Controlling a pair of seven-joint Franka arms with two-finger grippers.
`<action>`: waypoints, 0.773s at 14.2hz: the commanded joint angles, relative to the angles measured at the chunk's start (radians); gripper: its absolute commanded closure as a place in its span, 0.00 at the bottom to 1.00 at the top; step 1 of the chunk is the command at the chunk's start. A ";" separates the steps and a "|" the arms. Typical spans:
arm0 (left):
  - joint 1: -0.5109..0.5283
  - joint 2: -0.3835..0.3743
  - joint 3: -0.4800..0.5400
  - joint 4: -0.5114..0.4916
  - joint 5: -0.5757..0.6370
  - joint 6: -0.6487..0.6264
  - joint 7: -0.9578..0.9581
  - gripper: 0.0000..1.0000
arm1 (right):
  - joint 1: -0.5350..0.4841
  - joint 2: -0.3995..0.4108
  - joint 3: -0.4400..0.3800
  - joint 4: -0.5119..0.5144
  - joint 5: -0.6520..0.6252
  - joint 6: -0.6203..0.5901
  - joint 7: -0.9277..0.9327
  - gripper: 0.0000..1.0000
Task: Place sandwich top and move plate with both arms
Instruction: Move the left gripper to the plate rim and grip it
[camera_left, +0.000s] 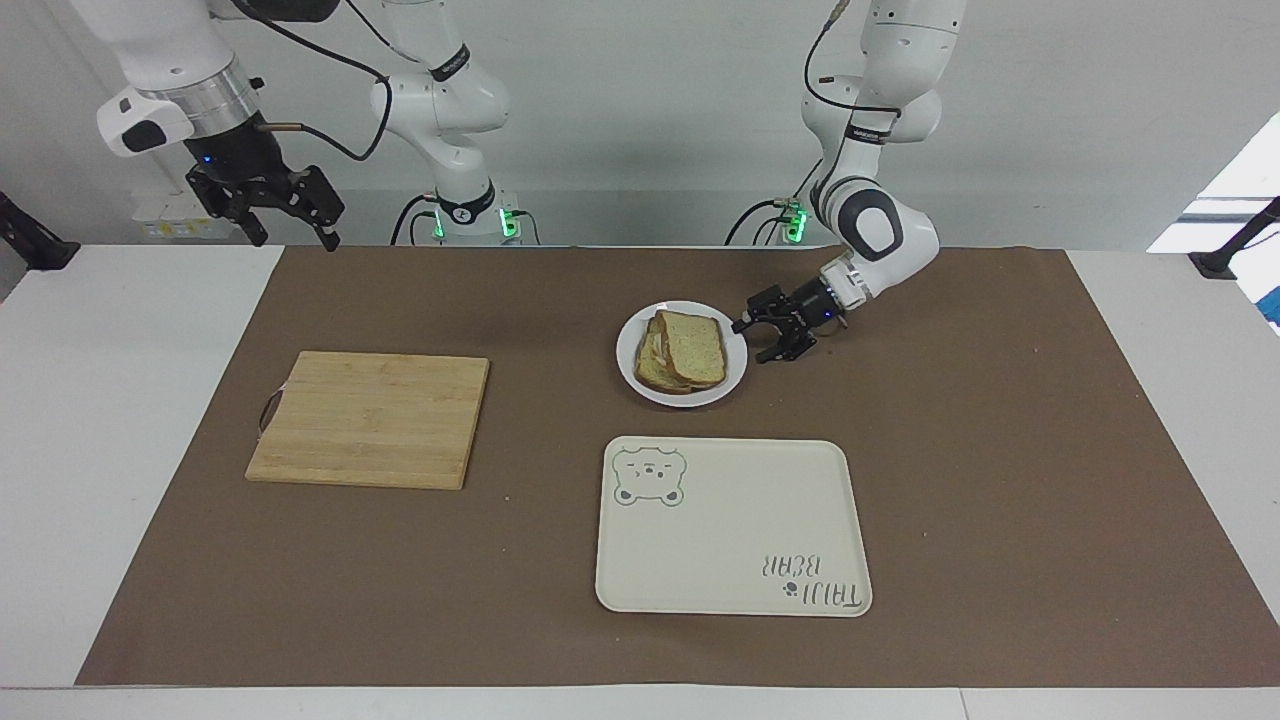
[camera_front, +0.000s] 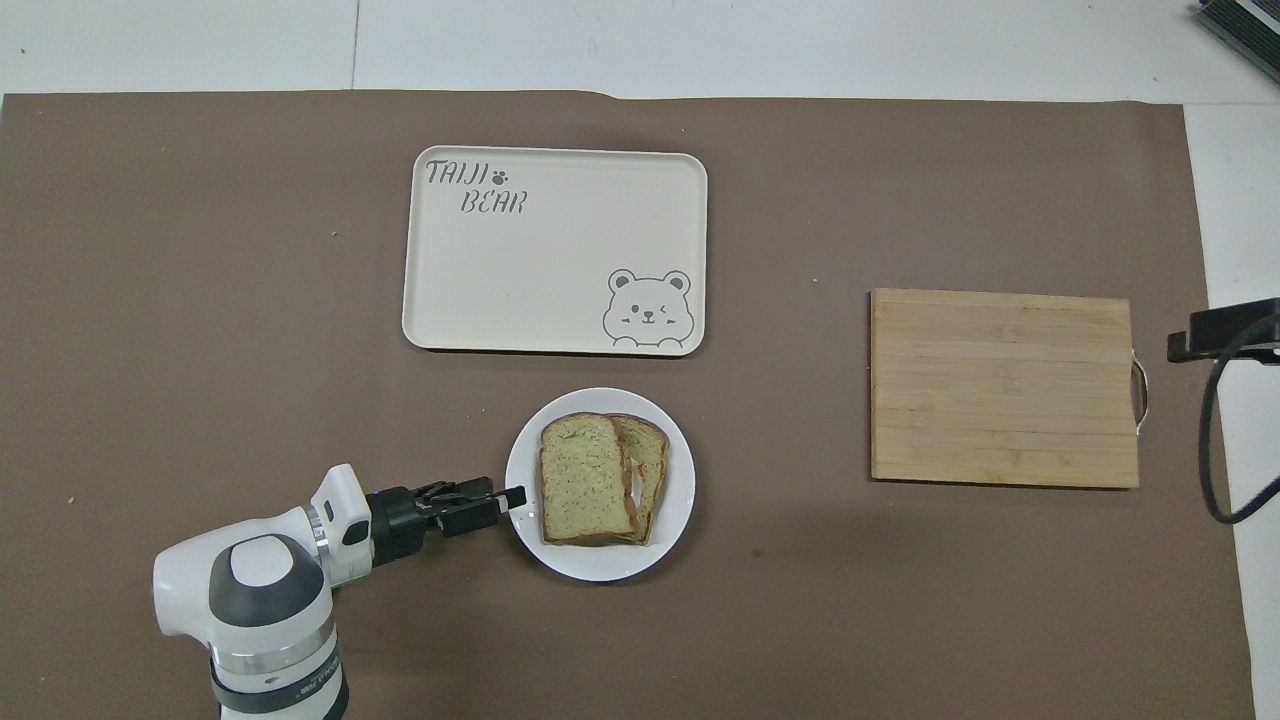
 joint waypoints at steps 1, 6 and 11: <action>-0.027 0.010 0.011 -0.008 -0.035 -0.001 0.034 0.00 | 0.012 0.008 -0.005 0.020 -0.032 -0.030 -0.025 0.00; -0.027 0.002 0.011 -0.008 -0.045 -0.001 0.032 0.36 | 0.023 -0.012 -0.003 -0.008 -0.052 -0.029 -0.039 0.00; -0.030 -0.004 0.011 -0.012 -0.045 -0.001 0.031 0.43 | 0.023 -0.015 -0.003 -0.017 -0.064 -0.007 -0.079 0.00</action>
